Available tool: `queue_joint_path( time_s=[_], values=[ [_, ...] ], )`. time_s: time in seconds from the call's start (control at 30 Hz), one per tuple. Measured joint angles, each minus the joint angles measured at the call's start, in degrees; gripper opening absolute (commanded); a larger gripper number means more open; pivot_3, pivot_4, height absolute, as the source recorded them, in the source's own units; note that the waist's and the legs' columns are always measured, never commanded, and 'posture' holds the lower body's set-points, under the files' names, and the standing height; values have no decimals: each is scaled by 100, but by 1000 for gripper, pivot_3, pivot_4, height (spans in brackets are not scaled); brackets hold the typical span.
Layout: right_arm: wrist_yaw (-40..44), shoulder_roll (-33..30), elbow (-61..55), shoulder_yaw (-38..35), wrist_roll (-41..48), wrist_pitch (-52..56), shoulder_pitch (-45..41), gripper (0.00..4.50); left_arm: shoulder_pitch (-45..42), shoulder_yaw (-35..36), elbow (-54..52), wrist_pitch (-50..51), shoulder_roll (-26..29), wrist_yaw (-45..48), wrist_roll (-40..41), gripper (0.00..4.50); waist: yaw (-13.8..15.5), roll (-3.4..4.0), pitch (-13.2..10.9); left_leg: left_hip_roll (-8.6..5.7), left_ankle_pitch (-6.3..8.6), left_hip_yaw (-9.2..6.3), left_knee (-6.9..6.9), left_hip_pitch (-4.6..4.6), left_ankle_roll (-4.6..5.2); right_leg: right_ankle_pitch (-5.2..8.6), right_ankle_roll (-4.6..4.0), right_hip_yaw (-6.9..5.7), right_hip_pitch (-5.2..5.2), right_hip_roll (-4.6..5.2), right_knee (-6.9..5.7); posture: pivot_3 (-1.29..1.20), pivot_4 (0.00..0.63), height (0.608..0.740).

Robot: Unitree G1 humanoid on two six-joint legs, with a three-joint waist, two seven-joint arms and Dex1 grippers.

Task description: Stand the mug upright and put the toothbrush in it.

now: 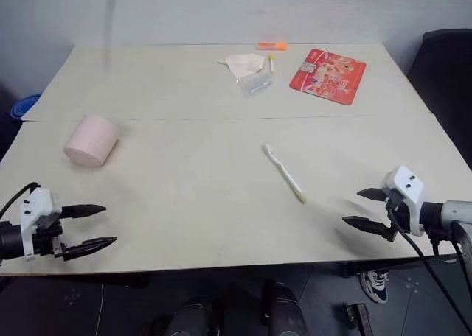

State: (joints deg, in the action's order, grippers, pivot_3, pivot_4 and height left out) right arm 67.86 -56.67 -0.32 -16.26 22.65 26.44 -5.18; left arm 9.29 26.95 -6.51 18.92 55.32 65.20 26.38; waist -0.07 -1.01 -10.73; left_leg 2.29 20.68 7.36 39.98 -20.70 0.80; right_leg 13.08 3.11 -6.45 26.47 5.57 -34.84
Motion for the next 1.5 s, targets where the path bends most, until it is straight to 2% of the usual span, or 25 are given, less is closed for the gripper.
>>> queue_joint_path(
  time_s=[0.27,0.43,0.63,0.8,0.97,1.07,1.13,1.33,1.5],
  values=[
    [-73,0,-30,-4,53,41,-55,4500,-106,-164,80,-142,36,-139,-331,4479,-3,0,0,12,7,25,-1,17,-8,2,-3,22,-2,-6,-3,0,150,740],
    [-304,27,-245,-22,153,265,4,4500,149,-157,45,-97,23,-259,-485,4479,-4,0,0,30,16,37,-1,23,-16,6,-10,29,0,-11,-2,0,150,740],
    [-405,150,-652,-22,558,759,117,4500,305,120,-606,589,-521,-639,124,4479,1,-1,0,33,18,43,1,32,-17,7,-11,40,-2,-11,-12,0,150,740],
    [-625,230,-1303,-23,1132,1391,-212,4500,-146,669,-680,1615,-511,-1061,916,4479,0,-1,0,34,16,44,1,37,-20,8,-14,43,-2,-15,-19,0,150,740],
    [-1248,602,-2312,86,1959,2148,-1006,4500,-1197,862,639,2172,189,-1250,1035,4479,-4,-1,0,40,21,45,-2,40,-33,15,-25,39,3,-30,-22,0,150,740],
    [-1803,987,-2755,277,2534,2646,-1626,4500,-2181,540,1715,2146,552,-1390,759,4479,-5,-2,1,41,22,49,-2,35,-36,15,-25,40,5,-63,-23,0,150,740],
    [-2073,1132,-2926,393,2840,2888,-1930,4500,-3090,81,2695,1877,691,-1436,397,4479,20,-3,1,40,23,59,0,29,-36,14,-24,38,8,-70,-39,0,150,740],
    [-2330,1159,-3132,615,3019,2973,-2040,4500,-5374,-925,5557,788,696,-1882,-766,4479,42,-40,22,35,33,116,4,18,-40,13,-22,24,11,-99,-20,0,150,740],
    [-2394,1082,-3176,657,2898,2866,-1728,4500,-6346,-1275,7002,12,536,-2209,-1364,4479,-11,-42,22,38,41,138,4,20,-35,12,-21,19,14,-100,-16,0,150,740]
  ],
)
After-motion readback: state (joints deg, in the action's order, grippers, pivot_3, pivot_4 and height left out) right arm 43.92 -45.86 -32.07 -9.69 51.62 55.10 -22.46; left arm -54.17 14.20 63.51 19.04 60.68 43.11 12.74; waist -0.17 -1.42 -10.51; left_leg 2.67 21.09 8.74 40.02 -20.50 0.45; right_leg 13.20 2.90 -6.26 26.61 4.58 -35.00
